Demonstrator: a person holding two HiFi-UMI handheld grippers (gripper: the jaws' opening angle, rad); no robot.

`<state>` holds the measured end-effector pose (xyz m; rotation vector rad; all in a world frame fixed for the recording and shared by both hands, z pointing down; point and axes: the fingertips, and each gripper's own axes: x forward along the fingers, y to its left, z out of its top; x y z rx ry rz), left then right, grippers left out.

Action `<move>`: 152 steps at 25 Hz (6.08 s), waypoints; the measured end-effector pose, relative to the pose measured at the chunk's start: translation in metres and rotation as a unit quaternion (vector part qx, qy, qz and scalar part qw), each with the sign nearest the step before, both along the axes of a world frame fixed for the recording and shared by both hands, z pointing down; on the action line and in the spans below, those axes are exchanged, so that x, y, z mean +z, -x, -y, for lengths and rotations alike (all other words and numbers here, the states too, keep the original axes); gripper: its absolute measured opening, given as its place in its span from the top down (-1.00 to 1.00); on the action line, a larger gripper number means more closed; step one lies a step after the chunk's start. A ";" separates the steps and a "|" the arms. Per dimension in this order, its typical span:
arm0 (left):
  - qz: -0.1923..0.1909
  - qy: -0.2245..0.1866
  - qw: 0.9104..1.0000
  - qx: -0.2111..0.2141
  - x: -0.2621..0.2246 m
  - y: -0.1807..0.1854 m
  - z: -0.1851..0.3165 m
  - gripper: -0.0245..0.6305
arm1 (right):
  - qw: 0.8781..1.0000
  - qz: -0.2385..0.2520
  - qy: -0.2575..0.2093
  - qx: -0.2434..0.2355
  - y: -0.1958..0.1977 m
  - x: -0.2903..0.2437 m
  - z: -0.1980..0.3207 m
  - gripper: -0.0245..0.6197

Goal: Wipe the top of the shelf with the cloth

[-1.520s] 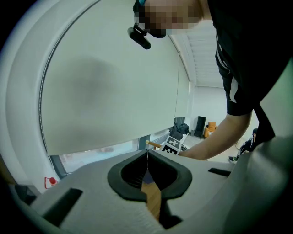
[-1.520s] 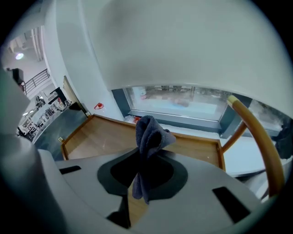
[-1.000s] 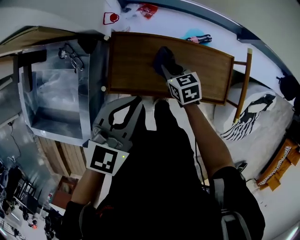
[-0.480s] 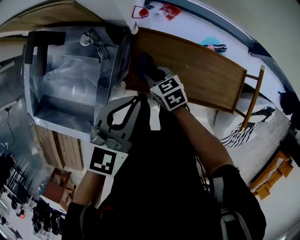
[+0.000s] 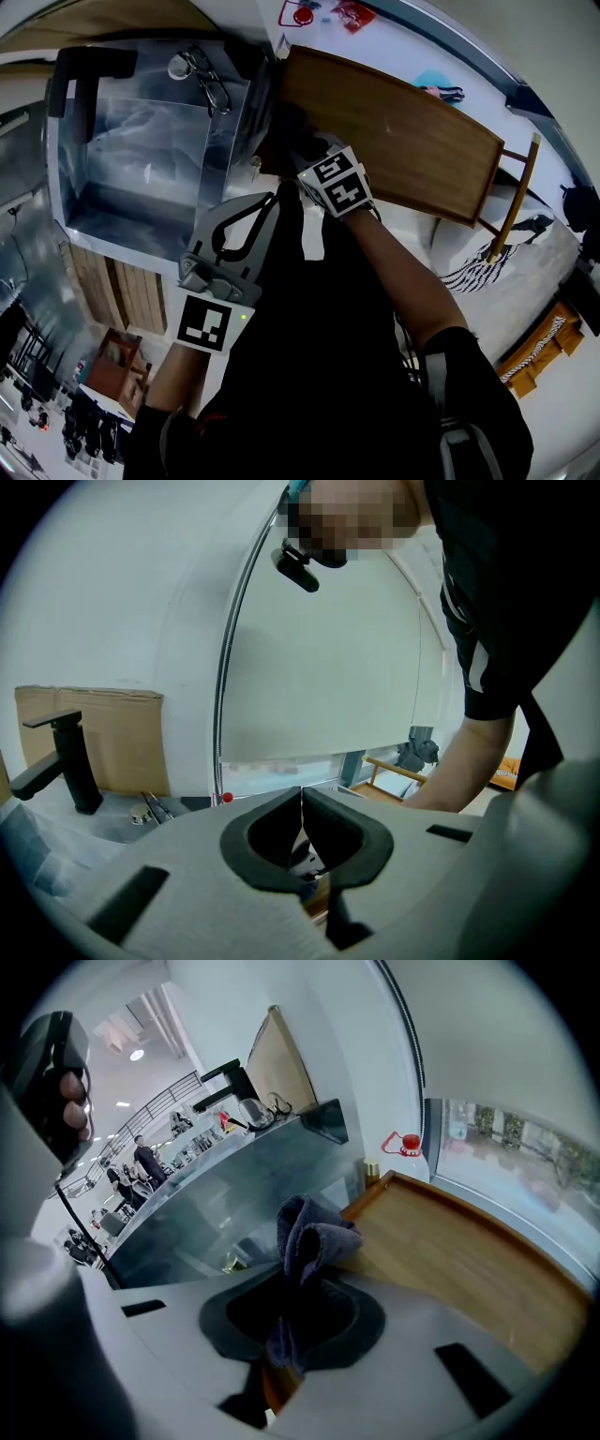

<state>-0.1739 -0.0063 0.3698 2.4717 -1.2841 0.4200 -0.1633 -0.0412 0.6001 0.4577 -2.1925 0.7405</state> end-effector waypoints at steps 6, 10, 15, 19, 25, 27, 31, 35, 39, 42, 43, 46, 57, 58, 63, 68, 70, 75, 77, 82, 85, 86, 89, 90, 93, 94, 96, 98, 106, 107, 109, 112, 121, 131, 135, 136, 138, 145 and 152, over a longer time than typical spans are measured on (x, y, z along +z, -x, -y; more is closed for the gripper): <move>0.001 0.009 1.000 0.017 0.009 -0.015 -0.002 0.85 | 1.000 -0.007 0.003 0.003 -0.016 0.014 -0.009 0.78; 0.003 0.012 0.999 0.032 0.012 -0.033 0.000 0.85 | 1.000 -0.006 0.008 0.014 -0.033 0.022 -0.013 0.78; 0.006 0.016 0.998 0.058 0.016 -0.062 0.004 0.85 | 0.999 -0.014 0.011 0.032 -0.066 0.029 -0.012 0.78; 0.007 0.019 0.996 0.081 0.017 -0.091 0.007 0.85 | 0.998 -0.017 0.011 0.053 -0.098 0.032 -0.009 0.78; 0.009 0.021 0.993 0.120 0.020 -0.138 0.013 0.85 | 0.995 -0.023 0.016 0.092 -0.149 0.035 -0.007 0.78; 0.010 0.022 0.991 0.134 0.021 -0.155 0.015 0.85 | 0.994 -0.022 0.013 0.104 -0.166 0.038 -0.006 0.78; 0.012 0.022 0.987 0.161 0.022 -0.186 0.019 0.85 | 0.991 -0.021 0.009 0.130 -0.199 0.040 -0.004 0.78; 0.013 0.020 0.983 0.184 0.022 -0.218 0.021 0.85 | 0.988 -0.027 0.007 0.152 -0.235 0.040 -0.004 0.78; 0.013 0.021 0.977 0.211 0.022 -0.248 0.022 0.85 | 0.984 -0.034 0.005 0.177 -0.270 0.039 -0.005 0.78; 0.012 0.020 0.974 0.225 0.021 -0.272 0.023 0.85 | 0.981 -0.040 0.002 0.191 -0.299 0.041 -0.006 0.78; 0.012 0.019 0.973 0.231 0.020 -0.279 0.023 0.85 | 0.980 -0.043 0.003 0.195 -0.308 0.041 -0.007 0.78; 0.013 0.017 0.969 0.246 0.019 -0.300 0.023 0.85 | 0.976 -0.050 0.003 0.213 -0.335 0.040 -0.008 0.78; 0.010 0.003 0.959 0.284 0.006 -0.358 0.027 0.85 | 0.962 -0.073 0.005 0.263 -0.419 0.034 -0.013 0.78; 0.010 0.001 0.958 0.285 0.005 -0.361 0.027 0.85 | 0.961 -0.076 0.006 0.265 -0.425 0.034 -0.014 0.78; 0.008 -0.006 0.956 0.292 -0.002 -0.374 0.028 0.85 | 0.957 -0.088 0.009 0.276 -0.450 0.033 -0.017 0.78; 0.004 -0.014 0.956 0.294 -0.008 -0.380 0.029 0.85 | 0.953 -0.101 0.011 0.285 -0.467 0.032 -0.019 0.78; 0.005 -0.018 0.955 0.295 -0.010 -0.380 0.029 0.85 | 0.951 -0.110 0.008 0.288 -0.472 0.031 -0.019 0.78; 0.006 -0.028 0.956 0.293 -0.021 -0.373 0.031 0.85 | 0.947 -0.124 0.001 0.297 -0.481 0.024 -0.018 0.78; 0.007 -0.037 0.956 0.290 -0.028 -0.366 0.033 0.85 | 0.945 -0.123 -0.009 0.303 -0.482 0.015 -0.014 0.78; 0.020 -0.054 0.959 0.276 -0.037 -0.340 0.039 0.85 | 0.943 -0.114 -0.034 0.309 -0.479 -0.012 0.002 0.78; 0.026 -0.063 0.962 0.265 -0.044 -0.320 0.041 0.85 | 0.945 -0.110 -0.049 0.305 -0.469 -0.029 0.011 0.78; 0.028 -0.067 0.963 0.260 -0.048 -0.312 0.042 0.85 | 0.945 -0.108 -0.054 0.302 -0.465 -0.034 0.015 0.78; 0.032 -0.083 0.965 0.247 -0.061 -0.291 0.045 0.85 | 0.948 -0.094 -0.072 0.296 -0.448 -0.052 0.023 0.78; 0.033 -0.088 0.966 0.242 -0.065 -0.284 0.045 0.85 | 0.948 -0.086 -0.078 0.295 -0.441 -0.060 0.026 0.78; 0.035 -0.103 0.968 0.228 -0.081 -0.262 0.044 0.85 | 0.950 -0.067 -0.094 0.289 -0.417 -0.084 0.030 0.78; 0.035 -0.109 0.968 0.224 -0.086 -0.255 0.043 0.85 | 0.951 -0.060 -0.100 0.287 -0.409 -0.092 0.032 0.78; 0.037 -0.118 0.969 0.215 -0.095 -0.240 0.043 0.85 | 0.951 -0.043 -0.112 0.285 -0.393 -0.111 0.036 0.78; 0.038 -0.128 0.969 0.207 -0.104 -0.227 0.042 0.85 | 0.950 -0.025 -0.123 0.284 -0.378 -0.131 0.041 0.78; 0.040 -0.154 0.970 0.184 -0.130 -0.185 0.043 0.85 | 0.947 0.039 -0.173 0.268 -0.324 -0.210 0.062 0.78; 0.039 -0.157 0.970 0.182 -0.132 -0.181 0.043 0.85 | 0.946 0.047 -0.179 0.267 -0.317 -0.219 0.064 0.78; 0.039 -0.163 0.970 0.178 -0.137 -0.172 0.045 0.85 | 0.944 0.062 -0.191 0.262 -0.303 -0.238 0.067 0.78; 0.040 -0.173 0.969 0.172 -0.146 -0.160 0.047 0.85 | 0.942 0.085 -0.207 0.250 -0.282 -0.266 0.070 0.78; 0.029 -0.195 0.969 0.150 -0.169 -0.140 0.051 0.85 | 0.933 0.137 -0.248 0.221 -0.243 -0.337 0.072 0.78; 0.026 -0.216 0.965 0.144 -0.187 -0.139 0.060 0.85 | 0.923 0.169 -0.285 0.198 -0.229 -0.391 0.069 0.78; 0.022 -0.214 0.967 0.139 -0.188 -0.138 0.063 0.85 | 0.922 0.173 -0.289 0.193 -0.227 -0.398 0.068 0.78; 0.019 -0.212 0.968 0.136 -0.187 -0.137 0.064 0.85 | 0.922 0.174 -0.288 0.191 -0.226 -0.398 0.068 0.78; 0.015 -0.206 0.970 0.131 -0.186 -0.136 0.066 0.85 | 0.923 0.173 -0.285 0.190 -0.225 -0.398 0.070 0.78; 0.016 -0.206 0.970 0.130 -0.186 -0.140 0.073 0.85 | 0.926 0.171 -0.281 0.186 -0.229 -0.397 0.072 0.78; 0.016 -0.207 0.969 0.133 -0.187 -0.146 0.077 0.85 | 0.928 0.171 -0.280 0.178 -0.228 -0.398 0.073 0.78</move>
